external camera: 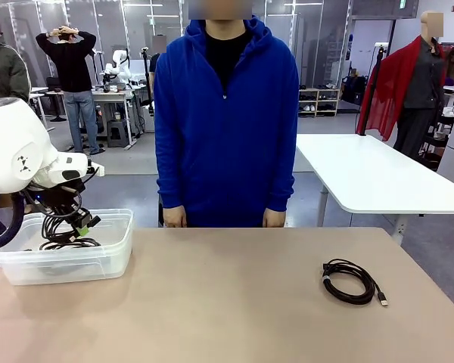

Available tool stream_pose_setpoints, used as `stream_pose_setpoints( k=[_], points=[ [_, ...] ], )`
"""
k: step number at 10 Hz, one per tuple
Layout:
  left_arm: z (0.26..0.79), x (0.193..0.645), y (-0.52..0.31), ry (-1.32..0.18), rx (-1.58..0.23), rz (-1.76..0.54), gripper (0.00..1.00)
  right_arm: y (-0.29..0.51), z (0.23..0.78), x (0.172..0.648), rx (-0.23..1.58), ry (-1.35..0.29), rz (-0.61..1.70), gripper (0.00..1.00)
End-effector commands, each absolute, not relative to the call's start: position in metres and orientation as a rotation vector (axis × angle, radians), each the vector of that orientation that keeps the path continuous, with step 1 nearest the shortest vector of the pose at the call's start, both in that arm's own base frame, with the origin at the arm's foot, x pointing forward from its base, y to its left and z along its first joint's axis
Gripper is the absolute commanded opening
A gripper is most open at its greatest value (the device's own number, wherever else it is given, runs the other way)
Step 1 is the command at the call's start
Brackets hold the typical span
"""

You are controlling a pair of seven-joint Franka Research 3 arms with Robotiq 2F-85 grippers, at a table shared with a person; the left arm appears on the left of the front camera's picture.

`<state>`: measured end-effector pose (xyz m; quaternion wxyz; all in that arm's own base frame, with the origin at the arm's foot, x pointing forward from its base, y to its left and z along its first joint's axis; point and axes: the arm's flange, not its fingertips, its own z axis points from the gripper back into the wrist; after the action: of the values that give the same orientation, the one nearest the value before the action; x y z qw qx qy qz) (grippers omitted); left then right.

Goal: Organize and store the cables.
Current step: Place the USB Extension Cable into the Organizing box.

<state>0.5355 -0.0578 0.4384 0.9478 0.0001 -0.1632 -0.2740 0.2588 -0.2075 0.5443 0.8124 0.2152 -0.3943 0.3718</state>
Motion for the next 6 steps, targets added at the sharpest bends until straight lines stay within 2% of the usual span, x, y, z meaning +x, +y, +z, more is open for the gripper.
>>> stream_pose_setpoints(
  k=[1, 6],
  points=[
    [0.439, 0.552, -0.054, -0.300, -0.018, -0.545, 0.16, -0.207, 0.544, 0.260, 0.455, -0.843, 0.792, 1.00],
    [0.407, 0.579, -0.048, -0.248, -0.023, -0.491, 0.16, -0.207, 0.544, 0.260, 0.455, -0.843, 0.792, 1.00]
  ],
)
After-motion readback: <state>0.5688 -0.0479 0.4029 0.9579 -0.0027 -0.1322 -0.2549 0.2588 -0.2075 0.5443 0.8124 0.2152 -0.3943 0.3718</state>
